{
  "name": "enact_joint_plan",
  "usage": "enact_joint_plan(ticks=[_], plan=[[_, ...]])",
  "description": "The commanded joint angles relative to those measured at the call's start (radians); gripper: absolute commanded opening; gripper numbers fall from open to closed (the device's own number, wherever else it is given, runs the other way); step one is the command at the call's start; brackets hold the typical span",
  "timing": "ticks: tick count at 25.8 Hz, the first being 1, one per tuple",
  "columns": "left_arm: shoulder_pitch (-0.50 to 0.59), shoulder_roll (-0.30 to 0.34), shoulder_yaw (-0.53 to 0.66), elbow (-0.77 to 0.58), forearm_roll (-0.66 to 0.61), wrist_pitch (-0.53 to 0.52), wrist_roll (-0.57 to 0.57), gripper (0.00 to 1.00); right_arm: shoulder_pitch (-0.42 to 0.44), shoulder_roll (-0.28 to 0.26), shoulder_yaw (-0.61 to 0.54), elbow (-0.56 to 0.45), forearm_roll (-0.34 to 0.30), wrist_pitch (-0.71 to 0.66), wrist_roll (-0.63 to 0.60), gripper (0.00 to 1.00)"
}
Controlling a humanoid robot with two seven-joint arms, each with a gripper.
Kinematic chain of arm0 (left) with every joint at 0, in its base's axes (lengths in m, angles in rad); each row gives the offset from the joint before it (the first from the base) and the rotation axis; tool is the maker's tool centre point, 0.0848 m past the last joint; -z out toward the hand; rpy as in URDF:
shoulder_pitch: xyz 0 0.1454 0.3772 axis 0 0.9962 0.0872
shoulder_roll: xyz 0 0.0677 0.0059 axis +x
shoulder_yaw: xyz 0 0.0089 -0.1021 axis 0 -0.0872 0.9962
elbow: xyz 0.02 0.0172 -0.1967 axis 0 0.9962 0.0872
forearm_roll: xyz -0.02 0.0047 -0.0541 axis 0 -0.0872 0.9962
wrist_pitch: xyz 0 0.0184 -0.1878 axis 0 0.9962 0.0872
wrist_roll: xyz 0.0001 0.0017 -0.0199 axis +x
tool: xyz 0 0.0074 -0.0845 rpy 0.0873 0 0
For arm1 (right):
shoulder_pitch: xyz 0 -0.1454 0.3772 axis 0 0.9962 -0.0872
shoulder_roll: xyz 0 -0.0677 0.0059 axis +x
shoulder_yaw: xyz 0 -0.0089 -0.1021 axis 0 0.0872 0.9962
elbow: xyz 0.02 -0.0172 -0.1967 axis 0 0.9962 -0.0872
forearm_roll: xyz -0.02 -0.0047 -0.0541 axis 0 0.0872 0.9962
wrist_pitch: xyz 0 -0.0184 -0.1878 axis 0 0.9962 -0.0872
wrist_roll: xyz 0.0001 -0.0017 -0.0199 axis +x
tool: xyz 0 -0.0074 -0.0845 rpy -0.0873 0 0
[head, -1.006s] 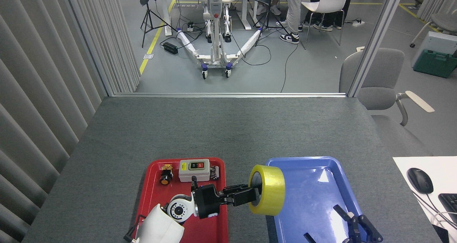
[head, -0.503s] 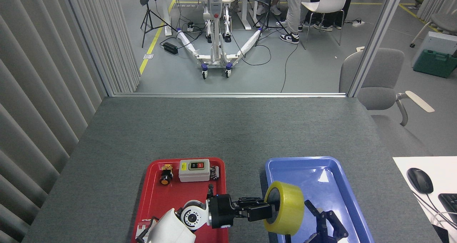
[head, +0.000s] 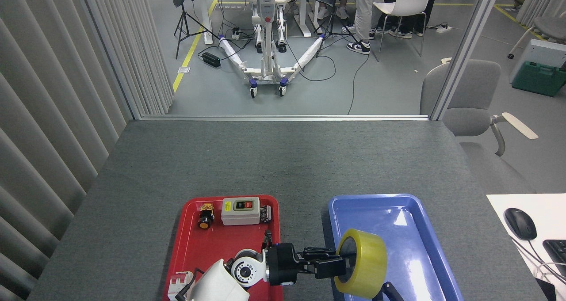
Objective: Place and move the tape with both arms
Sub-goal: 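Open the left gripper to drop the tape into the blue tray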
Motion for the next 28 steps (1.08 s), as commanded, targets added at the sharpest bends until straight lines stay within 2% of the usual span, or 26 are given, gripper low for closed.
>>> enact_joint_plan(ticks=[1, 6, 8, 9, 10, 11, 12, 14, 16, 19, 20, 21, 24, 28], plan=[[0.0, -0.004, -0.002, -0.001, 0.0, 0.0, 0.001, 0.02, 0.001, -0.001, 0.005, -0.001, 0.0, 0.002, -0.005, 1.0], [0.0, -0.005, -0.026, -0.015, 0.0, 0.0, 0.003, 0.02, 0.006, 0.0, 0.005, -0.006, 0.0, 0.016, -0.011, 0.96], [0.0, -0.008, -0.031, -0.016, 0.0, 0.0, 0.003, 0.03, 0.007, 0.002, 0.002, -0.009, 0.0, 0.022, -0.022, 0.79], [0.0, -0.011, -0.033, -0.015, 0.0, 0.0, 0.004, 0.05, 0.015, 0.002, -0.004, -0.009, 0.002, 0.022, -0.031, 0.63], [0.0, -0.011, -0.033, -0.015, 0.0, 0.0, 0.006, 0.08, 0.026, 0.0, -0.006, -0.01, 0.002, 0.022, -0.043, 0.41], [0.0, -0.011, -0.033, -0.015, 0.0, 0.0, 0.012, 0.13, 0.035, -0.001, -0.006, -0.014, 0.002, 0.022, -0.051, 0.26], [0.0, -0.013, -0.034, -0.015, -0.002, 0.0, 0.024, 0.21, 0.043, 0.0, -0.007, -0.017, 0.002, 0.022, -0.052, 0.17], [0.0, -0.011, -0.037, -0.015, -0.005, 0.0, 0.056, 0.39, 0.079, 0.0, -0.01, -0.033, 0.002, 0.024, -0.052, 0.03], [0.0, -0.011, -0.037, -0.013, -0.005, 0.0, 0.072, 0.65, 0.115, 0.003, -0.024, -0.037, 0.002, 0.031, -0.052, 0.0], [0.0, -0.011, -0.033, -0.01, -0.003, 0.0, 0.102, 0.92, 0.158, 0.003, -0.053, -0.047, -0.006, 0.024, -0.051, 0.0], [-0.002, -0.01, -0.031, -0.01, -0.003, 0.0, 0.116, 0.96, 0.162, 0.005, -0.062, -0.055, -0.007, 0.025, -0.049, 0.0], [-0.002, -0.007, -0.029, -0.007, 0.0, 0.0, 0.128, 0.99, 0.164, 0.005, -0.073, -0.058, -0.007, 0.025, -0.049, 0.0], [-0.003, -0.002, -0.008, -0.007, 0.015, 0.0, 0.139, 0.99, 0.164, 0.011, -0.085, -0.063, -0.01, 0.033, -0.048, 0.0], [0.006, 0.004, 0.098, -0.001, 0.028, 0.0, 0.138, 0.99, 0.164, 0.01, -0.115, -0.064, -0.047, 0.036, -0.046, 0.0]])
